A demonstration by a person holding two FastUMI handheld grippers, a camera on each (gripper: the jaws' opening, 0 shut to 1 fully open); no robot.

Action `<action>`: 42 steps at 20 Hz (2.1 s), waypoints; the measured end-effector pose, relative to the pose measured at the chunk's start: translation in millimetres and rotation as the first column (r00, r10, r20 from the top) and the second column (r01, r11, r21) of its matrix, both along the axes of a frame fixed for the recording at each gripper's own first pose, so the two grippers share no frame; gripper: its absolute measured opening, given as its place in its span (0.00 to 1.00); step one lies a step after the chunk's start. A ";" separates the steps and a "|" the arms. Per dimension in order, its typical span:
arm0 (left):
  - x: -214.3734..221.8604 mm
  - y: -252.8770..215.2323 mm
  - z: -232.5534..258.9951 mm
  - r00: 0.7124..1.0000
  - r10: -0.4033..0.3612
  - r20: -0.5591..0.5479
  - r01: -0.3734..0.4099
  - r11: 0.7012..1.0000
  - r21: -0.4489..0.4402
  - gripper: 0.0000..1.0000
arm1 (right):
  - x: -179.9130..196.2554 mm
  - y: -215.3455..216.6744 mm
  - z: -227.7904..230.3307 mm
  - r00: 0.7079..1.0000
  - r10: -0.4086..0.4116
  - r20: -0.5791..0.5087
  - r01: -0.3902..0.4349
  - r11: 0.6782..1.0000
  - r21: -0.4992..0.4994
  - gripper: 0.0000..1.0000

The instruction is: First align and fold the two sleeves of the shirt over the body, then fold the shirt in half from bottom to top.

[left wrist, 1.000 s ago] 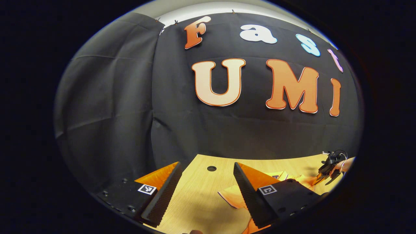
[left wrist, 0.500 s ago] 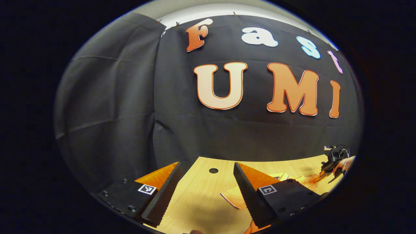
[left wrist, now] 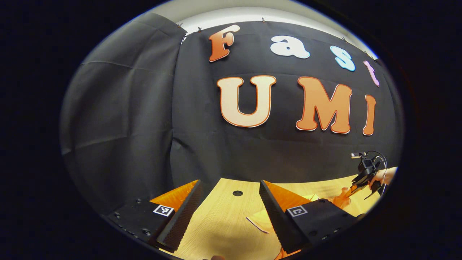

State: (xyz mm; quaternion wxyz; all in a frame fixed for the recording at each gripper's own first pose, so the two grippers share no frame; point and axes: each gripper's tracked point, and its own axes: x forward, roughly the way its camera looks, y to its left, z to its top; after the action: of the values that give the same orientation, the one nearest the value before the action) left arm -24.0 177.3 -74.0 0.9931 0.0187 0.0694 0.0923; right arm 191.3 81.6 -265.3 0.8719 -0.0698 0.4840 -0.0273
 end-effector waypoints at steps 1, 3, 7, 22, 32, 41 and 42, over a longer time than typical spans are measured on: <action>-0.8 4.3 0.8 1.000 0.002 0.000 -0.002 1.000 0.001 0.98 | -1.5 8.7 -1.3 1.000 0.019 -0.001 -0.019 1.000 -0.010 0.00; -4.3 13.9 0.6 1.000 0.011 -0.001 -0.011 1.000 0.004 0.98 | -6.3 25.8 0.1 0.999 0.052 -0.011 -0.052 0.998 -0.018 0.00; -11.3 32.7 -3.9 0.999 0.031 -0.010 -0.031 0.999 -0.012 0.98 | -11.7 63.7 -10.1 0.993 0.119 -0.023 -0.119 0.993 -0.025 0.00; -7.5 37.9 -15.0 0.999 0.028 -0.044 -0.027 1.000 0.004 0.98 | -26.1 152.3 -31.0 0.960 0.280 -0.028 -0.274 0.954 0.123 0.46; 33.7 -20.5 -35.9 0.987 -0.091 -0.135 0.082 0.994 -0.072 0.98 | -22.1 131.1 36.3 0.955 0.231 0.183 -0.257 0.957 0.133 0.99; 101.0 -78.6 -59.7 0.947 -0.160 -0.278 0.148 0.987 -0.064 0.98 | -47.9 81.0 118.2 0.921 0.186 0.342 -0.273 0.935 0.227 0.99; 107.2 -84.1 -64.4 0.942 -0.160 -0.296 0.148 0.987 -0.066 0.98 | -49.9 73.4 126.6 0.915 0.178 0.361 -0.275 0.931 0.238 0.99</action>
State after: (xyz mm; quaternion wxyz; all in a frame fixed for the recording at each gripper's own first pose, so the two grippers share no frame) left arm 83.2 93.2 -138.4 0.9753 0.0168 0.2199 0.0090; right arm 141.5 155.0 -138.7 0.9391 0.0055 0.3167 0.1333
